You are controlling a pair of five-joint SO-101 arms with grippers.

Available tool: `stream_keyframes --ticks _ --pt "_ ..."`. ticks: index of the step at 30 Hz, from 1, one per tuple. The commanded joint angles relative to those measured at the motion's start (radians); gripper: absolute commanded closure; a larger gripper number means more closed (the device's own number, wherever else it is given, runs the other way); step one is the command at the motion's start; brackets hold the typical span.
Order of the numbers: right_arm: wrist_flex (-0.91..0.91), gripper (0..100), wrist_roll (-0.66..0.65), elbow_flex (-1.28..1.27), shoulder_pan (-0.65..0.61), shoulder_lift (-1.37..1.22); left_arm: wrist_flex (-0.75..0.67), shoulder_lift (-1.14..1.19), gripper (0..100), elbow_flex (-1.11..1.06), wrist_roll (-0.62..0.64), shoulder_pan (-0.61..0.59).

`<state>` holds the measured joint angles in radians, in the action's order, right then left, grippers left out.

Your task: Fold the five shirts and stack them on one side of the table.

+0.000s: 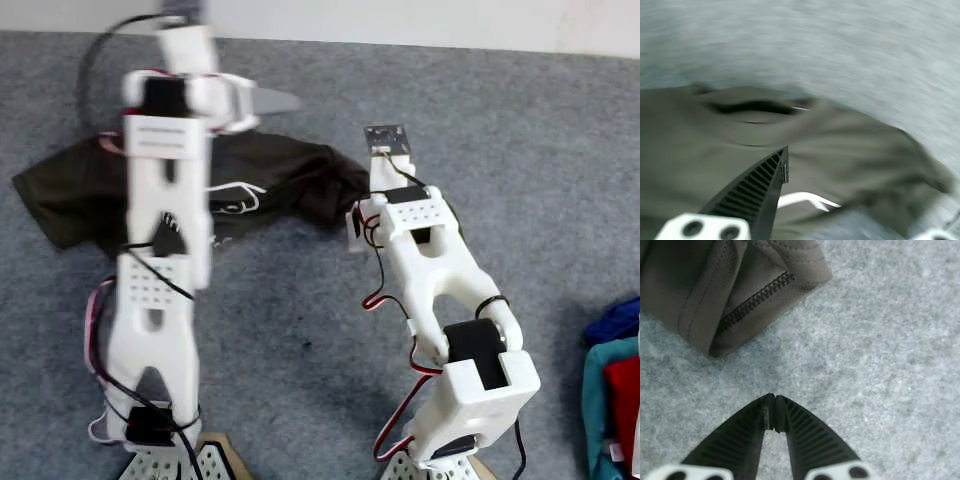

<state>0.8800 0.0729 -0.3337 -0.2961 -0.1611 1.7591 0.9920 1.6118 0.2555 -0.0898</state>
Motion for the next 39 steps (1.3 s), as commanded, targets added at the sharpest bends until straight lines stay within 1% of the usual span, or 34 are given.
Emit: stream_keyframes --ticks 1,3,6,9,11,14,18,21,24,27,30,33,39 --pt "-0.013 98.6 -0.003 0.015 0.013 0.028 0.011 -0.088 49 -0.031 -0.003 -0.119" --pt "-0.013 98.6 -0.003 0.015 0.013 0.028 0.011 -0.093 51 -0.130 -0.003 -0.159" --pt "-0.013 98.6 -0.003 0.015 0.012 0.027 0.011 -0.113 57 -0.271 0.002 -0.188" --pt "-0.027 98.6 -0.003 0.010 0.008 0.025 0.011 -0.199 63 -0.429 0.002 -0.188" --pt "-0.044 98.6 -0.003 0.008 0.008 0.024 0.009 -0.278 66 -0.527 0.002 -0.186" --pt "-0.047 98.6 -0.003 0.008 0.013 0.024 0.008 -0.390 66 -0.702 0.000 -0.203" --pt "-0.047 98.6 -0.003 0.007 0.013 0.024 -0.006 -0.470 64 -0.967 -0.006 -0.271" --pt "-0.047 98.6 -0.005 0.007 0.008 0.024 -0.061 -0.483 62 -1.125 -0.005 -0.309" --pt "-0.047 98.6 -0.006 0.007 0.008 0.024 -0.123 -0.483 60 -1.299 -0.003 -0.318" --pt "-0.047 98.6 -0.008 0.007 0.008 0.024 -0.242 -0.484 60 -1.452 -0.002 -0.302" --pt "-0.047 98.6 -0.008 0.007 0.008 0.024 -0.310 -0.484 60 -1.514 -0.003 -0.298" --pt "-0.047 98.6 -0.009 0.007 0.008 0.024 -0.334 -0.484 60 -1.514 -0.005 -0.305" --pt "-0.047 98.6 -0.009 0.007 0.008 0.024 -0.440 -0.476 60 -1.521 -0.006 -0.314"
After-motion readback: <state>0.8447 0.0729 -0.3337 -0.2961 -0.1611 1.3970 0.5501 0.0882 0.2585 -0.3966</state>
